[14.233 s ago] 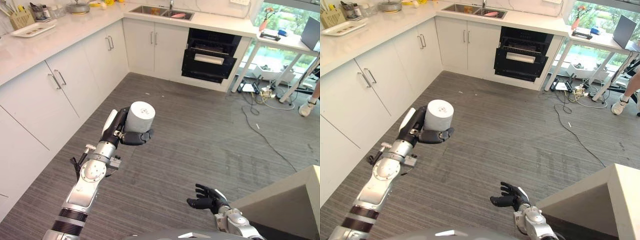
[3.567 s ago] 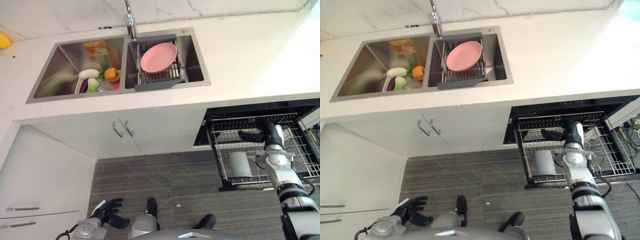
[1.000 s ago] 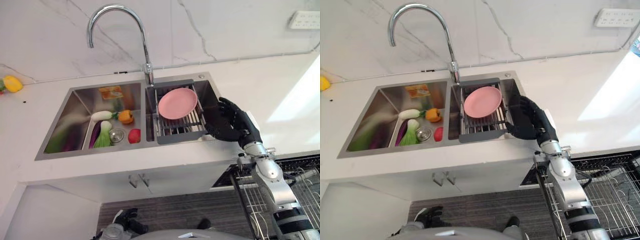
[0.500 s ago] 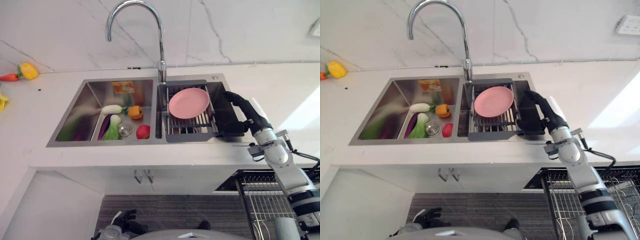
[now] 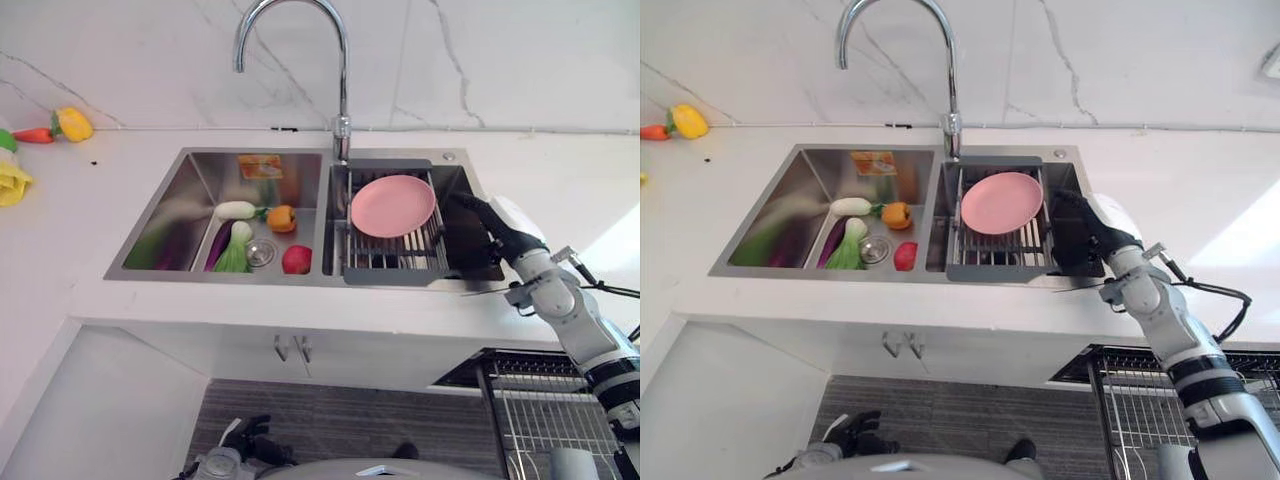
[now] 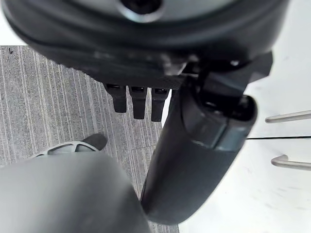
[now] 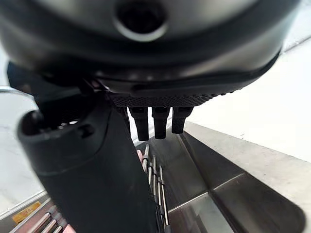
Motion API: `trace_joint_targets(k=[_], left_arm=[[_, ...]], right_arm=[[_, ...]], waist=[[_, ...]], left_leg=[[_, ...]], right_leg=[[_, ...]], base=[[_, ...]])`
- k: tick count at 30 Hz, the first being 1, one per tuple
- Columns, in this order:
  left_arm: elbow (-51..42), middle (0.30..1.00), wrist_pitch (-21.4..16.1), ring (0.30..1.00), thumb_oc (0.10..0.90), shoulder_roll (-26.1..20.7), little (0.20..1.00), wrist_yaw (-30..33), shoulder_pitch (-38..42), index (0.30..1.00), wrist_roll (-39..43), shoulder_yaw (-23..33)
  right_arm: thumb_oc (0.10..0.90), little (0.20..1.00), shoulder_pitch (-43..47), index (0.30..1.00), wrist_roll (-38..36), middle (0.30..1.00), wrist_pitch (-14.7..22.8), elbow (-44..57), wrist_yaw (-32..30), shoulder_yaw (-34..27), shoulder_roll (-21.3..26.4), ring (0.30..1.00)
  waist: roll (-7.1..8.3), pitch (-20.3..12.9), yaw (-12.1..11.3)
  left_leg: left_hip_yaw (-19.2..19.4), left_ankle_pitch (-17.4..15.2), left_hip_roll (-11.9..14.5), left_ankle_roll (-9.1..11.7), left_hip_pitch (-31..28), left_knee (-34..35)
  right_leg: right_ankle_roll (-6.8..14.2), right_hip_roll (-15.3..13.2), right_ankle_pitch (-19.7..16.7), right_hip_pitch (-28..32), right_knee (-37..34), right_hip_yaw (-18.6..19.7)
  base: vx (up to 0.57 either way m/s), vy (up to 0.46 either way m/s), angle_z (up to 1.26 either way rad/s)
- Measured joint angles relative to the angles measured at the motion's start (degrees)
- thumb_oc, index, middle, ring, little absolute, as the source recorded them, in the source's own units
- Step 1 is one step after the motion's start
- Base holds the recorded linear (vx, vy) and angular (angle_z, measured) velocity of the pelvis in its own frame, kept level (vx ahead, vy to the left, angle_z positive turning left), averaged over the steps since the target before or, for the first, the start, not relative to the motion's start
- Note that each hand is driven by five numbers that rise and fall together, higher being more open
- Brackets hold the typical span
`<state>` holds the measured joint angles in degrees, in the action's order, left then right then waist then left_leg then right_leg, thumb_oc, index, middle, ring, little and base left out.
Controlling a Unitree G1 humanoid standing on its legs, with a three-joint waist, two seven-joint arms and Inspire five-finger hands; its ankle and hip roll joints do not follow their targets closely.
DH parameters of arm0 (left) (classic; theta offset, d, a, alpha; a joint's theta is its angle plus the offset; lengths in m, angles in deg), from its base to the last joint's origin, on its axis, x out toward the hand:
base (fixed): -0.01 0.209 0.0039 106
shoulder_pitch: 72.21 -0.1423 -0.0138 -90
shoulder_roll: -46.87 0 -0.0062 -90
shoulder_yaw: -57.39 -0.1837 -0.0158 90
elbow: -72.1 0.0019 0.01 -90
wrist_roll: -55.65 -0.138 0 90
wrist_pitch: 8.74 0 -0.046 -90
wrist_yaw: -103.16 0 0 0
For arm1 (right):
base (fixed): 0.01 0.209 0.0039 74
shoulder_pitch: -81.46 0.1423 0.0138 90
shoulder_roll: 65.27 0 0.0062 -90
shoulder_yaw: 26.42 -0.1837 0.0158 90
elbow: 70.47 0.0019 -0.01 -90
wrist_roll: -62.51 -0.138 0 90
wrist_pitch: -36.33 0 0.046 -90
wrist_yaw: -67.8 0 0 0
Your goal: Place the dishes in the dishwasher.
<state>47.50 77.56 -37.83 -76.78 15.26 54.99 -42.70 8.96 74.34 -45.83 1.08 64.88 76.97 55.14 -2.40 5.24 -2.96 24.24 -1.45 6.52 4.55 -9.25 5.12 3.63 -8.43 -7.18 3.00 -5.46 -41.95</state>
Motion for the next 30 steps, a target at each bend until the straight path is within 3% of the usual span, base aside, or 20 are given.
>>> trace_joint_targets(k=[17, 30], left_arm=[[0.14, 0.900, -0.01, 0.900, 0.800, -0.34, 0.900, 0.59, 0.11, 0.900, -0.06, -0.03], [-0.49, 0.900, -0.84, 0.900, 0.800, -0.83, 0.900, 0.74, 0.26, 0.900, -1.31, -0.02]], right_arm=[[0.800, 0.900, 2.23, 0.900, 4.50, 0.900, -0.05, -1.46, -2.19, 3.85, 0.25, 0.900], [0.800, 0.900, 7.84, 0.900, 15.37, 0.900, -0.09, -2.90, -2.48, 10.27, 0.43, 0.900]], waist=[[1.27, -0.43, -1.38], [2.39, -0.19, -3.12]], left_leg=[[-1.02, 0.01, 0.00, -0.01, 0.45, -0.05], [-1.59, 0.03, -0.05, 0.00, 0.51, -0.16]], right_leg=[[0.01, -0.10, 0.01, 0.25, 0.01, -0.48], [0.01, -0.19, 0.00, 0.35, 0.02, -0.50]], base=[[0.01, 0.002, 0.01], [0.01, 0.000, 0.03]])
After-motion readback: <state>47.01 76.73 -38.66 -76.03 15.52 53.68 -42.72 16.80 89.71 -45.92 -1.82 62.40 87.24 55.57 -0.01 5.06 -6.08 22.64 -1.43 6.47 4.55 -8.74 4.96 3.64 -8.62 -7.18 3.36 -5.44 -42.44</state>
